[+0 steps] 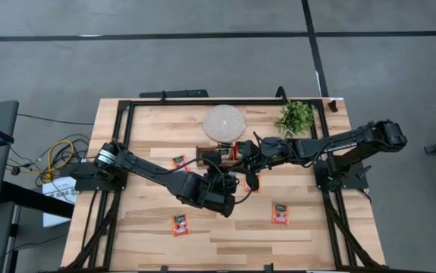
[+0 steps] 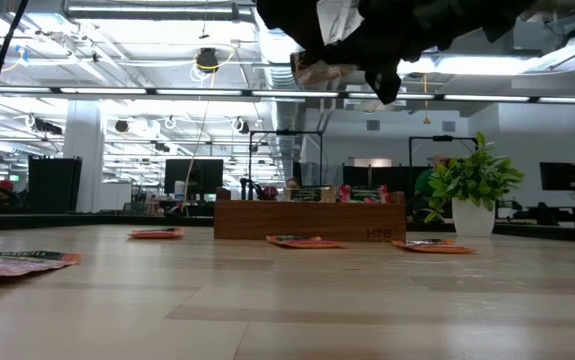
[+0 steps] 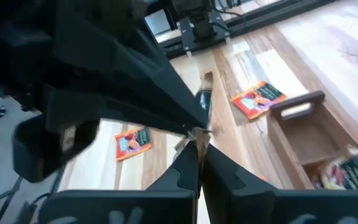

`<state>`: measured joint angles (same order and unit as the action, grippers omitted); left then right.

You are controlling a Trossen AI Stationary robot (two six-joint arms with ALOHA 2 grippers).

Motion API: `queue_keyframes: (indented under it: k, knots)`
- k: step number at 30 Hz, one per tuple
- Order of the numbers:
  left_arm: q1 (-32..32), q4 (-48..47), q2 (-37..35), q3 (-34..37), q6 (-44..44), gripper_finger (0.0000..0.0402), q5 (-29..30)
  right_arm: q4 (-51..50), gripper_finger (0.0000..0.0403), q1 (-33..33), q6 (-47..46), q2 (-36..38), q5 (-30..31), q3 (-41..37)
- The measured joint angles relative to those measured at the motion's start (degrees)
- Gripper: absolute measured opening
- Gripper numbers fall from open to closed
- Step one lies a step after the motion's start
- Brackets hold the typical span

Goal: Pick & Place Tea
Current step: Put the brown tea bag into the middle slot of the wooden organizer

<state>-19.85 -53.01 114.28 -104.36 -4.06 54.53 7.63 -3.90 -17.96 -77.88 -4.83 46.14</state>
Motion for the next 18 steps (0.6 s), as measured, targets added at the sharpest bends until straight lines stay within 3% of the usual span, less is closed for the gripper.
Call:
queue_keyframes:
  k: [8, 12, 18]
  knots:
    - [0.0, -3.2, 0.0, 0.0, 1.3, 0.0066, 5.4, -4.6, 0.0, 0.9, 0.0, -0.1, 1.2, -0.1]
    - [0.0, -10.0, 0.0, 0.0, -0.1, 0.0104, 10.3, -6.4, 0.0, 1.4, 0.0, -0.1, 3.4, -0.2]
    - [0.6, -24.2, 0.0, 0.0, -12.7, 0.0137, 9.7, -9.5, 0.0, 2.3, 1.2, -1.3, 10.1, -0.2]
